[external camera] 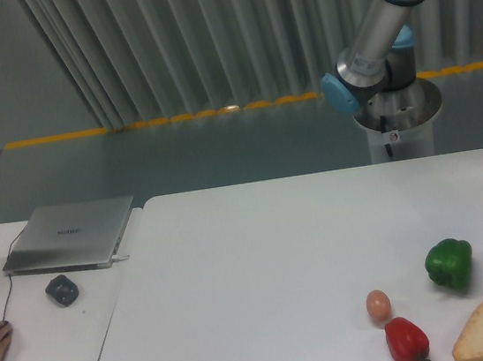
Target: Place the yellow pepper on the table
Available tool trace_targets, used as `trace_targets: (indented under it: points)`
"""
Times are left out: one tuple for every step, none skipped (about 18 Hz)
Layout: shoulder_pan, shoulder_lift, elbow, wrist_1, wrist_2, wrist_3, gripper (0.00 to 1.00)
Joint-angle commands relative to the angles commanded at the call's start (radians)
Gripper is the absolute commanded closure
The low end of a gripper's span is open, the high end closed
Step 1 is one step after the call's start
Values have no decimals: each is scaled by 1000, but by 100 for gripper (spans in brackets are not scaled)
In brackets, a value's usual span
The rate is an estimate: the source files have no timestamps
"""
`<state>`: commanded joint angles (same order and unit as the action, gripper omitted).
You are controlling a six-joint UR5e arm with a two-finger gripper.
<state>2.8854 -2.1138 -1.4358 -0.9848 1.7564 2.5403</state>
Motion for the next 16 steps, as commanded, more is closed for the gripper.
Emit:
trace_targets:
  points:
    - [0,0,3,0,3,0,20]
    - [0,0,3,-2,6,-2,30]
    - [-2,0,2,-2,6,-3,36]
    - [-2,0,3,-2,8,-11,40]
    - [-3,0,9,-5,11,-18,43]
    - [-5,2,9,-6,20,-21,45]
    - [-8,5,11,-9,29,-23,48]
    - [-9,8,14,-11,37,-23,49]
    - [-14,11,14,-12,44,-25,49]
    - [-24,12,14,-20,48,-31,51]
    - [-28,17,18,-34,48,-43,52]
    - [-29,21,28,-64,45,-58,52]
    - [-35,31,41,-102,43,-75,53]
    - [-41,38,52,-141,38,-92,53]
    - [-51,47,60,-176,34,-110,53]
    - [-60,60,63,-208,32,-138,53]
